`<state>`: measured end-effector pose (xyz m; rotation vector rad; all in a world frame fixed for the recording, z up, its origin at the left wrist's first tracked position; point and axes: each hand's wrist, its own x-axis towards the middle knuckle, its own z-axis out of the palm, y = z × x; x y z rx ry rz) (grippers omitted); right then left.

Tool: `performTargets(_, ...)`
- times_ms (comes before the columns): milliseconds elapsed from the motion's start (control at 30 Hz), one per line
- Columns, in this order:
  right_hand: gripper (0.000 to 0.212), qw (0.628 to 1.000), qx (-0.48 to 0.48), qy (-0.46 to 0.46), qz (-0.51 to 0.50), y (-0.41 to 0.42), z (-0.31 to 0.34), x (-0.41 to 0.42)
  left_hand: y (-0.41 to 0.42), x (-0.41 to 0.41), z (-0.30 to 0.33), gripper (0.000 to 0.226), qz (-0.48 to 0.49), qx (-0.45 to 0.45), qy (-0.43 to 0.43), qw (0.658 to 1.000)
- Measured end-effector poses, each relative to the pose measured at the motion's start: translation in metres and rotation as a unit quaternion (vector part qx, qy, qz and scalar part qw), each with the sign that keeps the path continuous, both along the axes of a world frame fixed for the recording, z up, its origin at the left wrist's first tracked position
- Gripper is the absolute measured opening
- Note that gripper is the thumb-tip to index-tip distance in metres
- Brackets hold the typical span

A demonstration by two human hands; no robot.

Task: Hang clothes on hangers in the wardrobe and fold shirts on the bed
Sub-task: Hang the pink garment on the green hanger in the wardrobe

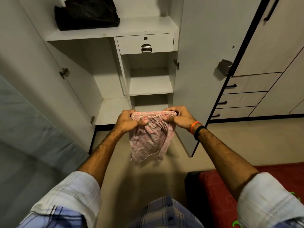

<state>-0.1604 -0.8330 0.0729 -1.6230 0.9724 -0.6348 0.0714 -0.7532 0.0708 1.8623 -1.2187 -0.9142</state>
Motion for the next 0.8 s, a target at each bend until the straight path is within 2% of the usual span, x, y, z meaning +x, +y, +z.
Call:
performTargets(133, 0.023, 0.996, -0.049, 0.061, 0.052, 0.006, 0.011, 0.009, 0.002, 0.01, 0.006, 0.037, -0.095, 0.076, -0.098, 0.988)
performTargets(267, 0.023, 0.991, -0.071, 0.091, 0.074, 0.012, 0.016, 0.019, 0.003, 0.003, 0.01, 0.039, -0.159, 0.085, -0.155, 0.971)
performTargets(467, 0.022, 0.986, -0.075, 0.124, 0.079, 0.015, 0.019, 0.02, -0.001, -0.012, 0.005, 0.058, -0.19, 0.044, -0.138, 0.971)
performTargets(567, 0.021, 0.986, -0.078, 0.137, 0.062, 0.014, 0.017, 0.015, -0.004, -0.014, 0.001, 0.041, -0.201, 0.041, -0.154, 0.966)
performTargets(733, 0.023, 0.984, -0.081, 0.156, 0.027, 0.021, 0.005, 0.013, -0.013, -0.022, -0.002, 0.042, -0.245, 0.098, -0.145, 0.954)
performTargets(800, 0.024, 0.984, -0.08, 0.156, 0.008, 0.025, 0.001, 0.013, -0.015, -0.026, -0.002, 0.04, -0.266, 0.123, -0.106, 0.95)
